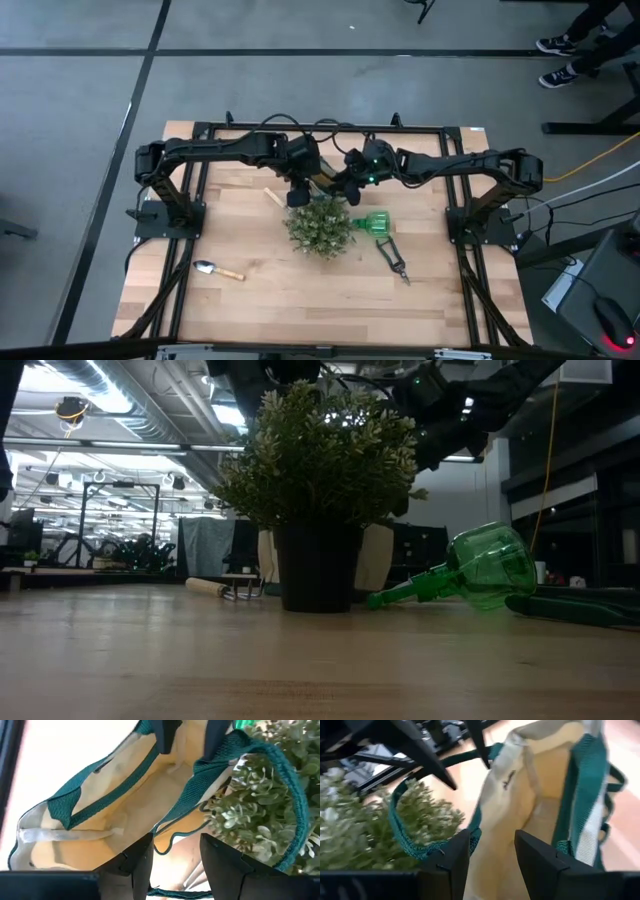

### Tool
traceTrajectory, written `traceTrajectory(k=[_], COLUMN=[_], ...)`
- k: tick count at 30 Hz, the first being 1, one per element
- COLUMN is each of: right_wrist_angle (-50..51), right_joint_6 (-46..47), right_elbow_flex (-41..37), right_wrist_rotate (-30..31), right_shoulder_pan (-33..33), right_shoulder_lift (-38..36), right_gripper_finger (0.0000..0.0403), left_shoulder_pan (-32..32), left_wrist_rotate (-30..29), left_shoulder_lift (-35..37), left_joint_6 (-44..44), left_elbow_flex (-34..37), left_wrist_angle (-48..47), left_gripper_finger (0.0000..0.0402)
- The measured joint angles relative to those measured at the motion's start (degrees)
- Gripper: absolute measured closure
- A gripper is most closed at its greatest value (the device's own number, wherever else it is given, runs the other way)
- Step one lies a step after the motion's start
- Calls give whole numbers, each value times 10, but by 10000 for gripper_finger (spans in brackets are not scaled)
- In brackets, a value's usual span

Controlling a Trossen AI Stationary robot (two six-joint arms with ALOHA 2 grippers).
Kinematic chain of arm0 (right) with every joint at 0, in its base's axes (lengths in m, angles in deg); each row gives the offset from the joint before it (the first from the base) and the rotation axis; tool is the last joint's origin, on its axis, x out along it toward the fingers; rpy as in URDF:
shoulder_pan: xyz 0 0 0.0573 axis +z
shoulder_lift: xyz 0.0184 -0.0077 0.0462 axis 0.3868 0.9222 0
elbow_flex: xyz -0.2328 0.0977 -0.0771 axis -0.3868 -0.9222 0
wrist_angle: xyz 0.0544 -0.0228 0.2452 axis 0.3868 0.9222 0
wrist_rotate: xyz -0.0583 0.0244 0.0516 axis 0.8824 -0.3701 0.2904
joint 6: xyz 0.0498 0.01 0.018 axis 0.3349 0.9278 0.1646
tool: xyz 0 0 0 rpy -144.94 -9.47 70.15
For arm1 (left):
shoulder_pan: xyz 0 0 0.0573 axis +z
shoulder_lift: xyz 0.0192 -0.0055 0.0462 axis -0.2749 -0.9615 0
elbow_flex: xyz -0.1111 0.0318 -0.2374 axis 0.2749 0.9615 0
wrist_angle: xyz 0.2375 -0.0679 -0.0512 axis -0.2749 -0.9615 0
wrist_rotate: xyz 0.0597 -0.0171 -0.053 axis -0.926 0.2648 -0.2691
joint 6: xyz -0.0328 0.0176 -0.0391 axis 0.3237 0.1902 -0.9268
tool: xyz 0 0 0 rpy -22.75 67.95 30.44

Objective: Pick & Place Garden tools in Gardening bag
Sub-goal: Prepare the green green gardening bag

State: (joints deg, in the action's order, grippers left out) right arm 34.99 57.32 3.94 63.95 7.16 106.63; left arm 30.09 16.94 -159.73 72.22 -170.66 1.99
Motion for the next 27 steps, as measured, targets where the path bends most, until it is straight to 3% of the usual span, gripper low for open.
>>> traceTrajectory(k=[12,22,27], right_wrist_angle=[1,-9,-14], right_joint_6=[-68,-85,-80], right_elbow_flex=[0,0,0], right_wrist_rotate=[89,106,101], right_shoulder_pan=[-24,-44,-47], right_shoulder_lift=[0,0,0], right_gripper_finger=[243,243,243], left_shoulder_pan=[0,0,2], left_wrist_rotate=[-61,-142,-148], left_shoulder_lift=[0,-17,-20], left_joint_6=[0,0,14], left_elbow_flex=[0,0,0], left_wrist_angle=[0,57,82], left_gripper_finger=[248,250,252])
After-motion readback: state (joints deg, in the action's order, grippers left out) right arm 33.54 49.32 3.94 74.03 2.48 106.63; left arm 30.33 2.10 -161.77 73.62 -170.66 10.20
